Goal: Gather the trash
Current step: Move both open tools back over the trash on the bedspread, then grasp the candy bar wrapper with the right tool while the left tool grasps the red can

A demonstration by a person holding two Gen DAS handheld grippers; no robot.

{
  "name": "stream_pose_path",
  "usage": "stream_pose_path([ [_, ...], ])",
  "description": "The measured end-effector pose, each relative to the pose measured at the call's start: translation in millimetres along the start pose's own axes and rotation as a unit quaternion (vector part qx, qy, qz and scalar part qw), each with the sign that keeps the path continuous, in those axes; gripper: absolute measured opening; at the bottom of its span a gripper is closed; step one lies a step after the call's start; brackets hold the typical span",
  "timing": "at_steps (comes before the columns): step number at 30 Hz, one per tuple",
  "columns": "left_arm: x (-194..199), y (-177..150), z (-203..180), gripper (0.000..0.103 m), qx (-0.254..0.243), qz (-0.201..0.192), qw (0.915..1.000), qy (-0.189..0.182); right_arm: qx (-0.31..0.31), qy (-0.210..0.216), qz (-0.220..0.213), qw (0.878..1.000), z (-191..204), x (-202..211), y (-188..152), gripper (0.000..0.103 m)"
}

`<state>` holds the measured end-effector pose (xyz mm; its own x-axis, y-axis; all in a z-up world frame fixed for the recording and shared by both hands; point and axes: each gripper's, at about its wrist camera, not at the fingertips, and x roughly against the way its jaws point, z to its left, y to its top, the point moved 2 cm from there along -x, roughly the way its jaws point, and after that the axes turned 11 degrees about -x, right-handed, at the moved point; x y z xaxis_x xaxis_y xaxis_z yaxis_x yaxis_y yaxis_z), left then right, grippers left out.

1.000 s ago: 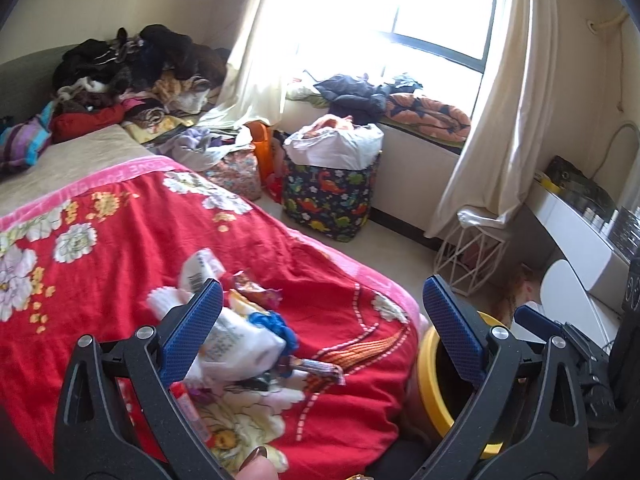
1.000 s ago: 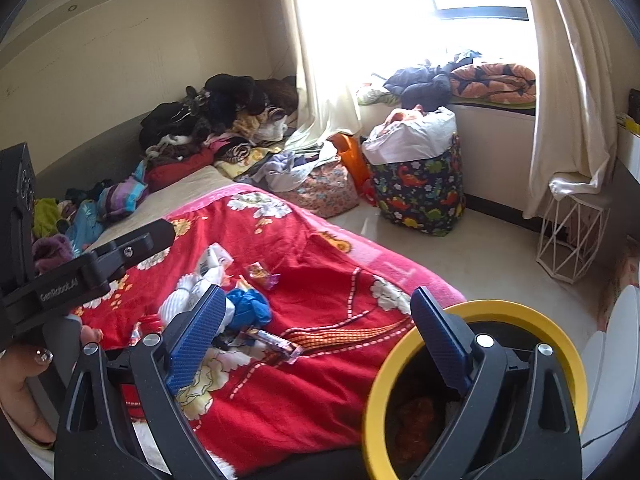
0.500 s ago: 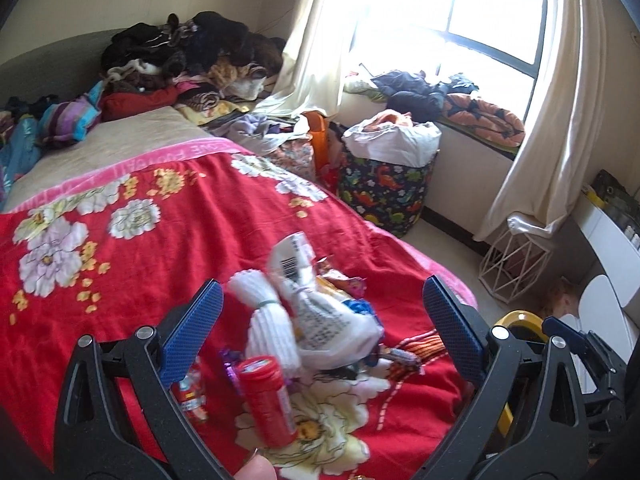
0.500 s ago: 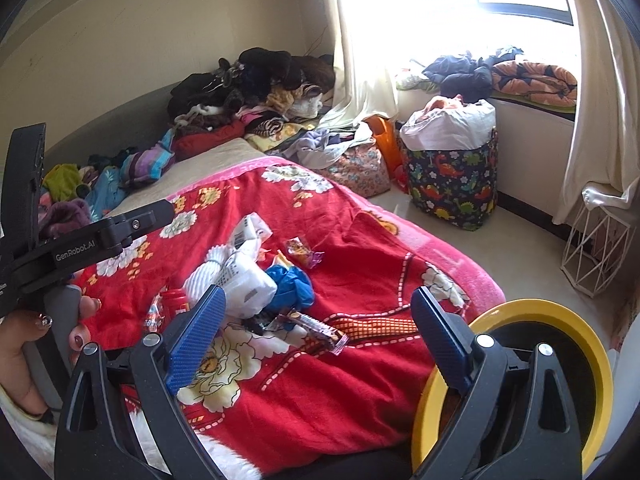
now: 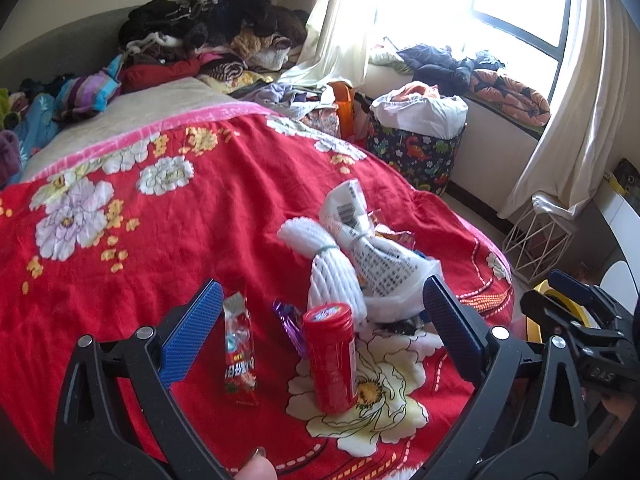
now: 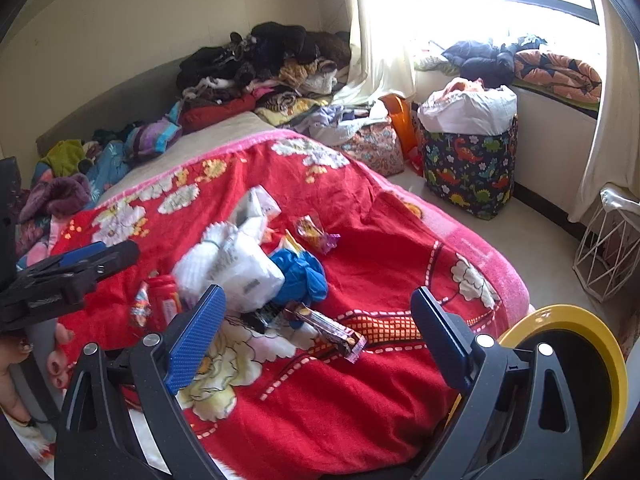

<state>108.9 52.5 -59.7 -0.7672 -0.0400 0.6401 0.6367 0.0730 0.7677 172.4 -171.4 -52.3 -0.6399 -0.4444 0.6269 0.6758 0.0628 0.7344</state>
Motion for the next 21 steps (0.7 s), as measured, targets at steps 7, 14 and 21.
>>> stream_pose_path([
  [7,-16.9,-18.9,-9.1,0.087,0.012,0.038,0.9988,-0.027,0.014,-0.029,0.059,0.998,-13.7,-38.7,-12.4,0.084],
  [14,-31.9,-37.7,-19.9,0.073,0.016,0.078,0.9963,-0.033,0.057,-0.042,0.089,0.993,-13.0,-67.3,-20.0,0.077],
  [21,-42.5,-49.3,-20.3,0.066,0.034,0.101,0.9936,-0.040,0.087,-0.038,0.130,0.987,-11.5,-95.4,-25.8,0.055],
])
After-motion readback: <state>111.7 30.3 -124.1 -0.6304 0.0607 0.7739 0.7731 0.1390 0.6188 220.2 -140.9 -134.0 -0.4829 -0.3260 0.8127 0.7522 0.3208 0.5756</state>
